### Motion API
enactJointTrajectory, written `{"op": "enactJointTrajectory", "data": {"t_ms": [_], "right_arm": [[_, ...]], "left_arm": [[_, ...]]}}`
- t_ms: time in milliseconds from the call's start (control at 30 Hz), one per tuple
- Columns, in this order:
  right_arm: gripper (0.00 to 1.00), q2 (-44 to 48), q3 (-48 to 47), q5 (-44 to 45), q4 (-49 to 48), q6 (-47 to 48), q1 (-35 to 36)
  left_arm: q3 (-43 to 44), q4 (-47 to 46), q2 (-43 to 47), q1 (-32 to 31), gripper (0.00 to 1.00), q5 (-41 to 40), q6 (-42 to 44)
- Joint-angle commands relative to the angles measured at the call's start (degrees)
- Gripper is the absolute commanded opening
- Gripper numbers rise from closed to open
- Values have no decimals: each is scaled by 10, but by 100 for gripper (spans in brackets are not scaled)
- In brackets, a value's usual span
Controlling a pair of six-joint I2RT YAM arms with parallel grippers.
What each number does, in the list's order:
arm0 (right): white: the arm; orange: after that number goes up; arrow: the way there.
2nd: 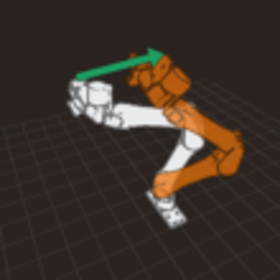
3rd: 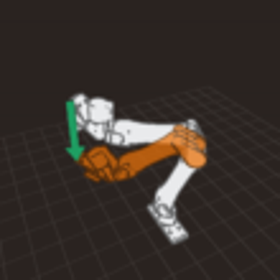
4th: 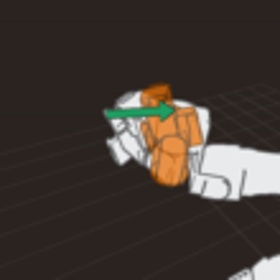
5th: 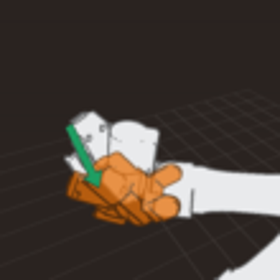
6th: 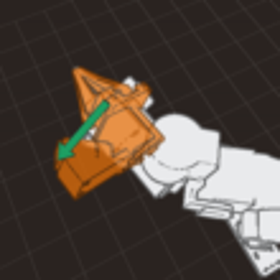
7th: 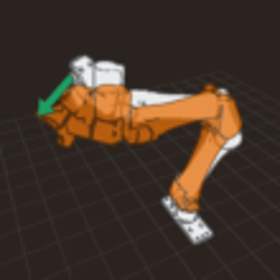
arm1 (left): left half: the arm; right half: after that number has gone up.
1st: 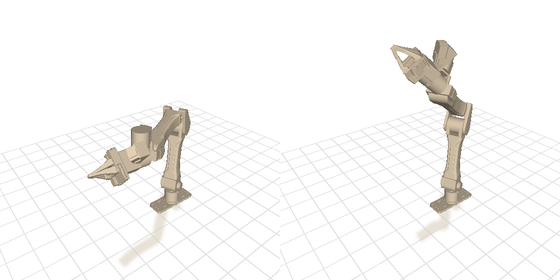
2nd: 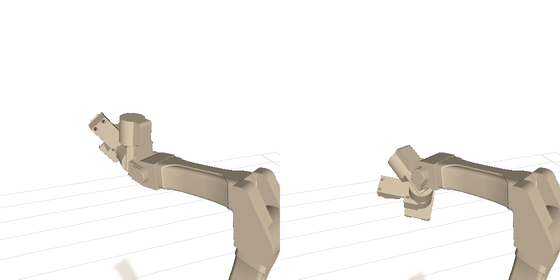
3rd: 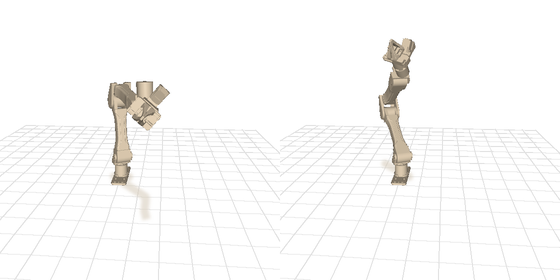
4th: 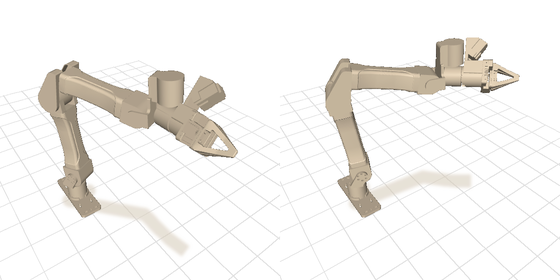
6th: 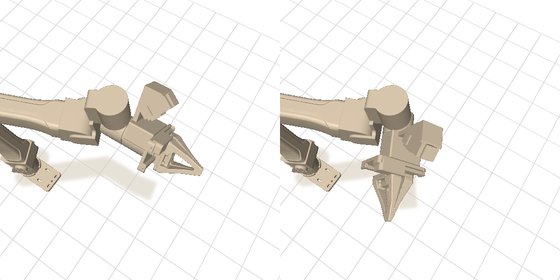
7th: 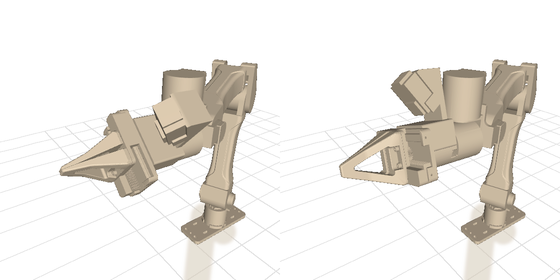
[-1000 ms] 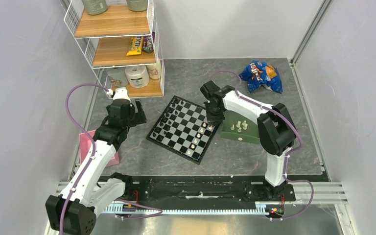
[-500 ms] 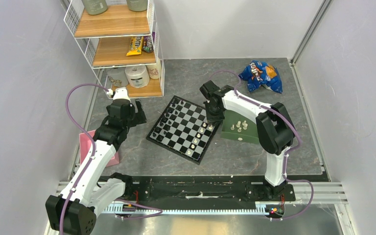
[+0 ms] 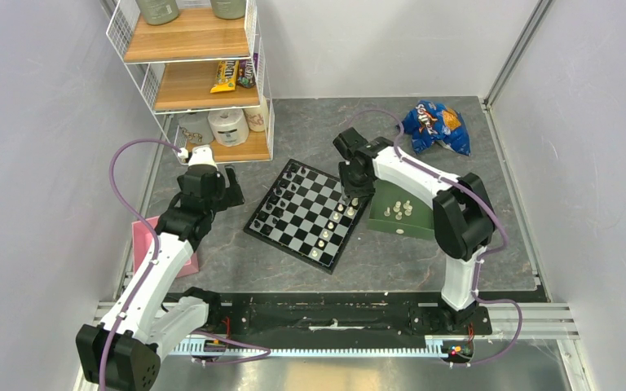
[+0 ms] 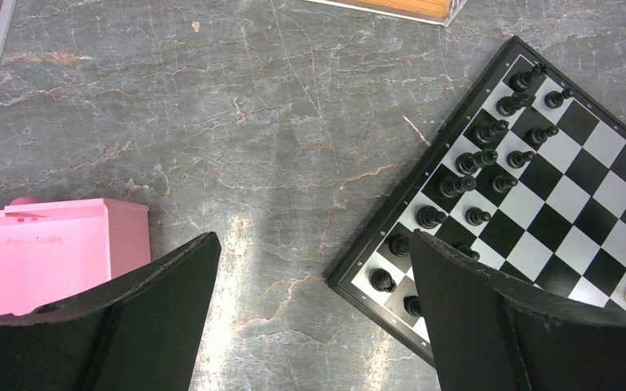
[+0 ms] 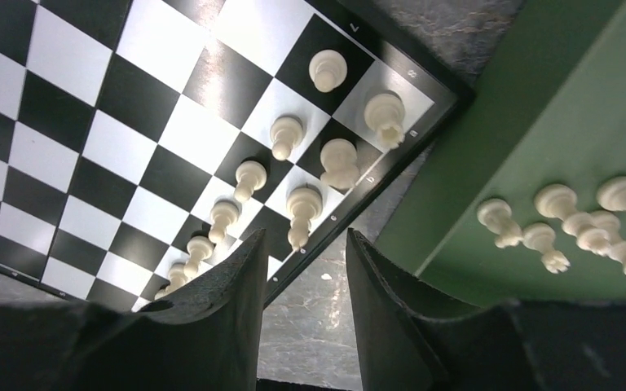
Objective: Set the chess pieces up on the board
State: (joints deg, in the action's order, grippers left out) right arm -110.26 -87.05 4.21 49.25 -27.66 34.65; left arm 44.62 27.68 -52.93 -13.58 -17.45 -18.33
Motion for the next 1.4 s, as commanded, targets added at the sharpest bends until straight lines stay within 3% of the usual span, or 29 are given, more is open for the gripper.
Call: {"op": "enactJointTrajectory", "data": {"t_ms": [0, 267, 467, 833, 1233, 1367], "right_arm": [[49, 72, -22, 32, 12, 16, 2], [55, 119, -10, 107, 21, 21, -21], [57, 153, 37, 104, 9, 13, -87], [57, 151, 100, 84, 4, 1, -178], [51, 131, 125, 56, -15, 14, -203], [51, 119, 130, 85, -19, 13, -203]], "left_arm": [[13, -3, -5, 2, 94, 5, 7], [8, -6, 1, 2, 94, 8, 7], [7, -5, 6, 2, 94, 10, 5], [7, -5, 7, 2, 94, 11, 5], [9, -6, 1, 2, 94, 10, 5], [9, -5, 0, 2, 94, 11, 5]]}}
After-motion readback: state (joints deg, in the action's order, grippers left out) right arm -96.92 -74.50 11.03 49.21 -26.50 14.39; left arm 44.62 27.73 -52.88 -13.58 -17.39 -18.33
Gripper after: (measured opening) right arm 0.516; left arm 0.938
